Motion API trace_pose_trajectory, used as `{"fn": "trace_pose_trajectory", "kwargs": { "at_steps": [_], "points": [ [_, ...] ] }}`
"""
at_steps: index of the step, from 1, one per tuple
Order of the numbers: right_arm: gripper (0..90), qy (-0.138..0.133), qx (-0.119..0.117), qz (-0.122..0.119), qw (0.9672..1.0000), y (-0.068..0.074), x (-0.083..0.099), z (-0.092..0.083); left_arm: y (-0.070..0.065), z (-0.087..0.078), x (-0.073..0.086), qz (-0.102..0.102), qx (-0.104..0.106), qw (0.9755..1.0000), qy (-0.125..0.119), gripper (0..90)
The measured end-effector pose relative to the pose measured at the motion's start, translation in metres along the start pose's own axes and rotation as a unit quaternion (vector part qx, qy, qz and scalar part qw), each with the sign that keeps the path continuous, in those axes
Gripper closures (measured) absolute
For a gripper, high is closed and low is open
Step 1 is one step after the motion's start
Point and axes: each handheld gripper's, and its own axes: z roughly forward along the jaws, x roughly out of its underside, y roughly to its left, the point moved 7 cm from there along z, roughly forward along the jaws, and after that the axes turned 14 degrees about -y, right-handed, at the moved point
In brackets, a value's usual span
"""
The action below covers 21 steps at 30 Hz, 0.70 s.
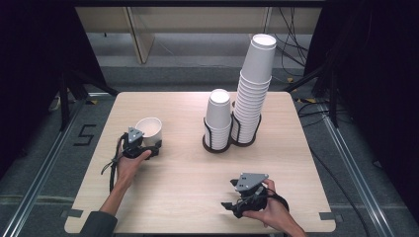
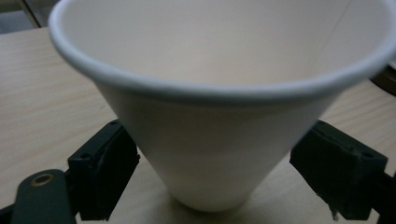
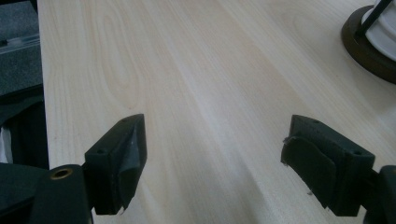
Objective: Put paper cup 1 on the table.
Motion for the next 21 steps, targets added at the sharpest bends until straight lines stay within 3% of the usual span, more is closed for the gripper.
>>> {"fn": "trace_pose_trajectory", "kwargs": {
  "at_steps": [1,5,8,10,14,17,21],
  "points": [
    [21.6,0.001,0.004,-0.004,1.0000,-0.001,0.000,-0.001,-0.001,-0.004,-0.001,0.011,-0.006,0.9999,0.004,14.6],
    [21.6,0.000,0.002,0.002,1.0000,0.000,0.001,-0.001,-0.002,-0.014,-0.004,-0.016,-0.012,0.9997,0.013,14.7],
    [21.6,-0.002,0.002,-0.001,1.0000,0.001,-0.001,-0.002,-0.003,-0.024,-0.005,-0.007,-0.015,0.9998,0.011,14.6],
    [21.6,-0.003,0.001,0.002,1.0000,0.001,0.000,-0.003,-0.005,-0.032,-0.004,-0.016,-0.017,0.9997,0.011,14.6],
    [21.7,-0.005,0.010,0.006,0.9999,-0.002,0.000,-0.005,-0.015,-0.049,-0.004,-0.028,-0.005,0.9996,-0.001,14.7],
    [21.7,-0.010,0.014,0.013,0.9998,-0.004,-0.001,-0.006,-0.029,-0.062,-0.005,-0.044,0.017,0.9986,-0.022,14.6],
    [21.7,-0.011,0.027,0.020,0.9994,-0.007,0.000,-0.008,-0.050,-0.078,-0.006,-0.025,0.042,0.9979,-0.042,14.6]
  ]
}}
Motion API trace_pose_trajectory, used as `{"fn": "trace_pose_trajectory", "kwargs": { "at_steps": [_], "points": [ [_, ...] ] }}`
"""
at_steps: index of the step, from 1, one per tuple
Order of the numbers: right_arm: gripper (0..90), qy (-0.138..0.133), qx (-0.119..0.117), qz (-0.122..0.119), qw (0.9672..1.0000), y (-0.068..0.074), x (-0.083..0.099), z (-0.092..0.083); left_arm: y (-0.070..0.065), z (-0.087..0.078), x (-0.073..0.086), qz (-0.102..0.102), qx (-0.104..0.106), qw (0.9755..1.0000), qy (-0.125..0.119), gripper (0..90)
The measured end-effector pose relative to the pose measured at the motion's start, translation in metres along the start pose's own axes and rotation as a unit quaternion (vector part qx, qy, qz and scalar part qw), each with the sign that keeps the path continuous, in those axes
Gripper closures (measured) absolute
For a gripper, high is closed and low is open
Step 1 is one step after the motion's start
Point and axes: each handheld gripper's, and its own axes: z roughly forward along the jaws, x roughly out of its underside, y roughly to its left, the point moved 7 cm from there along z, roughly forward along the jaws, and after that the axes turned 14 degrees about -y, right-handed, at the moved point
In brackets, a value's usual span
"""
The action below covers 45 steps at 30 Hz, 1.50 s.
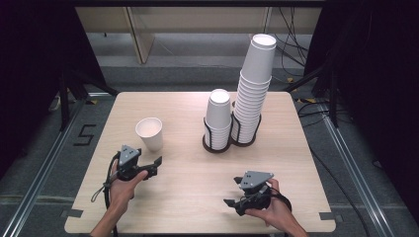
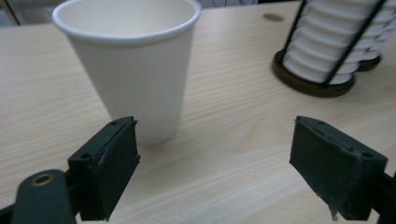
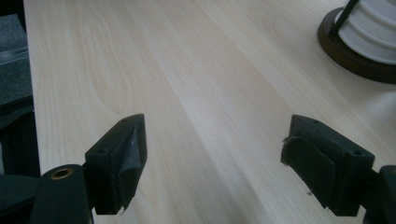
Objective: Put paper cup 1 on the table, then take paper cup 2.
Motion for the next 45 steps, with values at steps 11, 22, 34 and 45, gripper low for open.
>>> {"fn": "trace_pose_trajectory", "kwargs": {
  "at_steps": [11,22,34,45],
  "points": [
    [21.5,-0.011,0.021,0.010,0.9997,-0.009,0.001,-0.004,-0.037,-0.029,0.006,0.017,0.044,0.9988,-0.015,14.7],
    [21.4,-0.025,0.046,0.029,0.9982,-0.019,0.001,-0.010,-0.063,-0.055,0.025,0.025,0.068,0.9974,-0.005,14.7],
    [21.4,-0.025,0.050,0.049,0.9972,-0.022,0.002,-0.010,-0.089,-0.068,0.026,0.032,0.107,0.9938,-0.005,14.7],
    [21.7,-0.067,0.091,0.059,0.9918,-0.038,-0.018,-0.026,-0.089,-0.067,0.029,0.035,0.110,0.9933,-0.002,14.7]
  ]
}}
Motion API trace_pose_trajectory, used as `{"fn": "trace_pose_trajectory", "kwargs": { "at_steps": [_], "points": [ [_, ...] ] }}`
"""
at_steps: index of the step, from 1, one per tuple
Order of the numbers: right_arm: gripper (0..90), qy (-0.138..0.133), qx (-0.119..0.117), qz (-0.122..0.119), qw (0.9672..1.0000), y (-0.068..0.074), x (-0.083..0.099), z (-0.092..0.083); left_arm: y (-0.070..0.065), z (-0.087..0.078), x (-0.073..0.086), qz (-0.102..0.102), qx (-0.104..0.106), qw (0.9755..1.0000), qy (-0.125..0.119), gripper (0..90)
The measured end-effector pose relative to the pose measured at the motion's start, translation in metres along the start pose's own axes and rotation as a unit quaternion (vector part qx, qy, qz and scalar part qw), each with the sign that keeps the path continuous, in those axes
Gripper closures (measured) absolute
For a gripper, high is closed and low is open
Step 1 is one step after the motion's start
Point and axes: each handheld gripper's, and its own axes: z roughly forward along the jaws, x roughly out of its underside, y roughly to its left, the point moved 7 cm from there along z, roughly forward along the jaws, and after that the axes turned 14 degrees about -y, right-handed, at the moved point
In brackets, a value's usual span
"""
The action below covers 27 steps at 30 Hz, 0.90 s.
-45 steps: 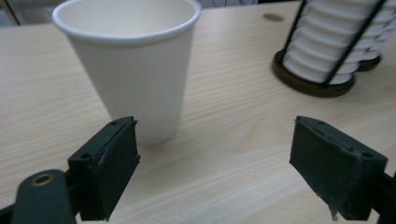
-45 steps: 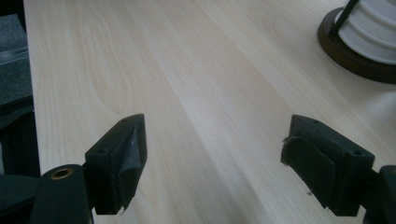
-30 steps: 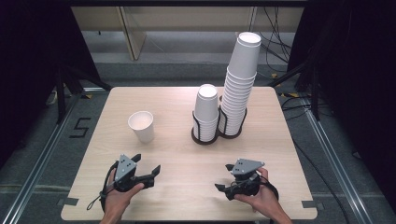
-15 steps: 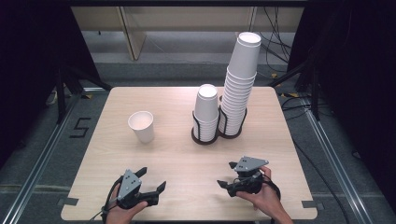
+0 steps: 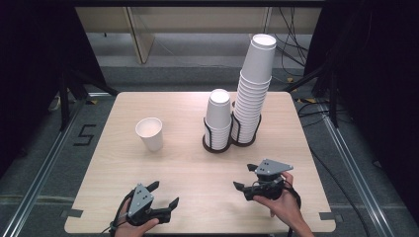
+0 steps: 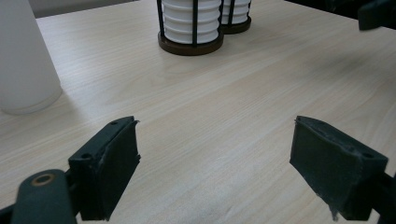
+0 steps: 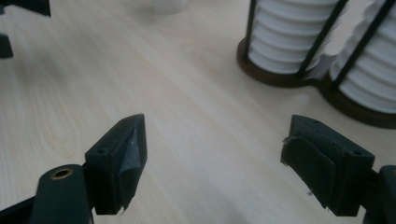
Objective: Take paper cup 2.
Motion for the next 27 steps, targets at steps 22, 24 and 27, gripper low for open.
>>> {"fn": "trace_pose_trajectory", "kwargs": {
  "at_steps": [22,24,27],
  "points": [
    [15.6,-0.118,0.077,0.018,0.9899,-0.077,-0.117,-0.027,-0.001,0.003,-0.001,0.015,0.024,0.9996,-0.006,14.6],
    [15.4,-0.120,0.088,0.015,0.9887,-0.085,-0.129,-0.027,-0.001,0.003,-0.001,0.013,0.026,0.9996,-0.006,14.6],
    [15.6,-0.124,0.098,0.012,0.9874,-0.095,-0.147,-0.026,-0.001,0.003,-0.001,0.012,0.025,0.9996,-0.005,14.6]
  ]
}}
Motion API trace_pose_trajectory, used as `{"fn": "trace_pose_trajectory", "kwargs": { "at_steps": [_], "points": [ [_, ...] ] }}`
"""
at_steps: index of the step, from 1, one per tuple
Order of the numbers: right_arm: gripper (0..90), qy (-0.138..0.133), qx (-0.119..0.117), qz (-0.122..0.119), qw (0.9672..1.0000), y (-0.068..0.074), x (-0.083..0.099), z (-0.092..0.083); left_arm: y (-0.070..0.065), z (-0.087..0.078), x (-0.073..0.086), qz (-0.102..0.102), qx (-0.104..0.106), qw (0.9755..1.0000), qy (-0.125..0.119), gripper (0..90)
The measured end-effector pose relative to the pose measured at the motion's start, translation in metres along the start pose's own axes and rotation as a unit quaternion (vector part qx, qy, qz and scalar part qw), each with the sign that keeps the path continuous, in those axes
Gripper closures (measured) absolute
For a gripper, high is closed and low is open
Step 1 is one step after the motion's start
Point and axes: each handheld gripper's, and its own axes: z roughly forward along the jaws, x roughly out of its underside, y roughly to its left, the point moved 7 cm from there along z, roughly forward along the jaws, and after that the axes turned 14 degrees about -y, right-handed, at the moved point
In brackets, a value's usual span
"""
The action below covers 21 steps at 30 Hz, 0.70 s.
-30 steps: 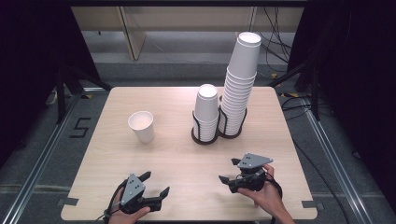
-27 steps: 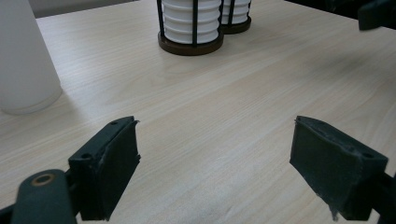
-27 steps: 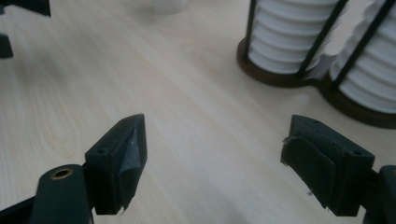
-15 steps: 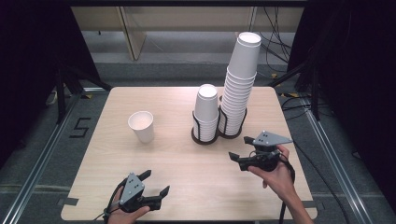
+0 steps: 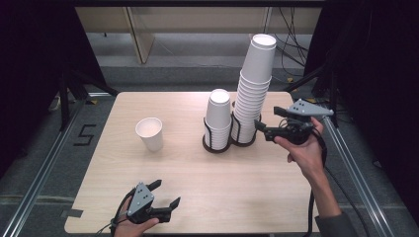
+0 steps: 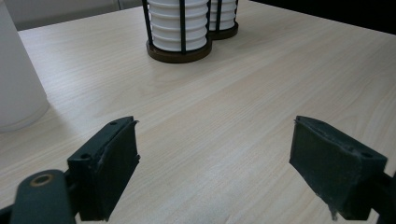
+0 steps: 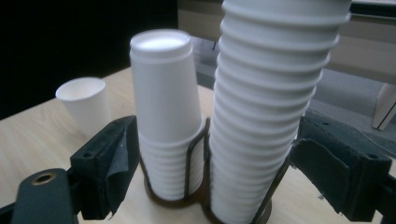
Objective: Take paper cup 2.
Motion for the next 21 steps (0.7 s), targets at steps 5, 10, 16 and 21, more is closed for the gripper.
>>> {"fn": "trace_pose_trajectory", "kwargs": {
  "at_steps": [5,10,16,21],
  "points": [
    [15.6,-0.014,0.026,0.013,0.9995,-0.014,-0.023,0.013,-0.001,0.001,0.001,0.001,0.006,1.0000,-0.002,14.6],
    [15.4,-0.028,0.035,0.023,0.9987,-0.024,-0.047,0.024,-0.002,0.003,0.002,-0.001,0.008,1.0000,0.002,14.6],
    [15.3,-0.037,0.049,0.019,0.9979,-0.034,-0.067,0.034,-0.001,0.003,0.003,-0.006,0.005,1.0000,0.005,14.6],
    [15.3,-0.045,0.055,0.029,0.9971,-0.039,-0.078,0.046,-0.002,0.004,0.003,-0.010,0.011,0.9999,0.002,14.6]
  ]
}}
